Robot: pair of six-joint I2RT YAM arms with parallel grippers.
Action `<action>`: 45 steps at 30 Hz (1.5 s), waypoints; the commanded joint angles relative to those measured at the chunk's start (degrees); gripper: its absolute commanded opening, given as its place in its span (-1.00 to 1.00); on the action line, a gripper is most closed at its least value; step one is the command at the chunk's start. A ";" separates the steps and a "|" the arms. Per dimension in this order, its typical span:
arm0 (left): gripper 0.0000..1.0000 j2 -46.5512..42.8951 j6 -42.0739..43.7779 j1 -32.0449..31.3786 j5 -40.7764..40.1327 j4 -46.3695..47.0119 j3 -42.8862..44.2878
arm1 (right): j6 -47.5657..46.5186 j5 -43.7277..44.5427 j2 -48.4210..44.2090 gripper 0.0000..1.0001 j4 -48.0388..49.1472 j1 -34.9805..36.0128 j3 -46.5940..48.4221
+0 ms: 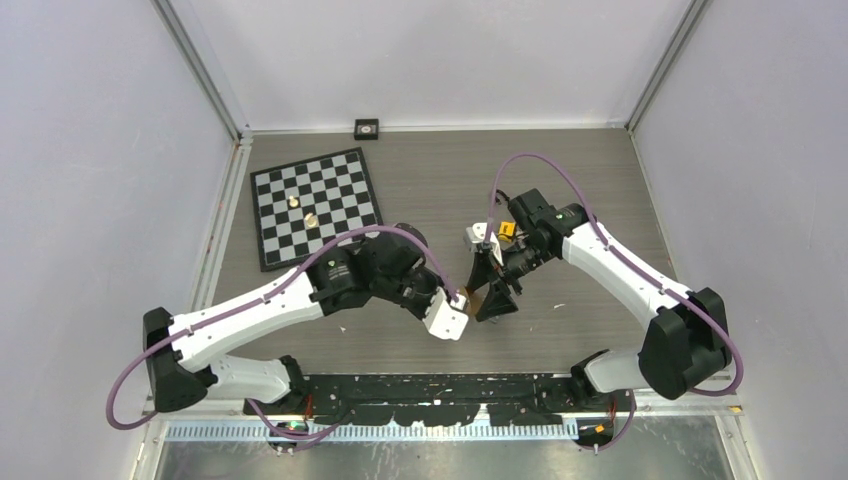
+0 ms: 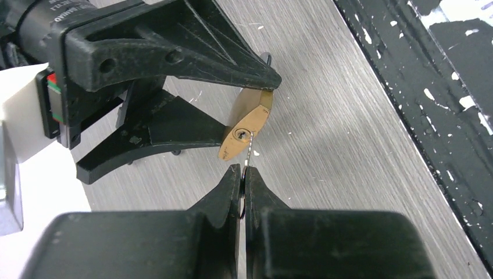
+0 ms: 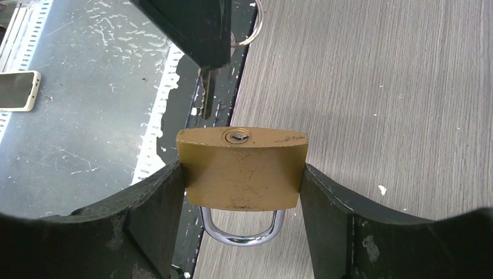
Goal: Unlock with the key
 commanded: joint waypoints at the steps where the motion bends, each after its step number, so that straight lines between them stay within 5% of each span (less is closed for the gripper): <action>1: -1.00 1.02 4.39 -1.44 -3.73 -0.66 1.11 | -0.74 -6.72 -0.54 -0.99 0.59 -0.24 1.27; 45: -1.00 1.38 10.81 -3.35 -5.06 4.26 -2.74 | -1.85 -6.19 2.02 -0.99 -1.15 0.24 1.26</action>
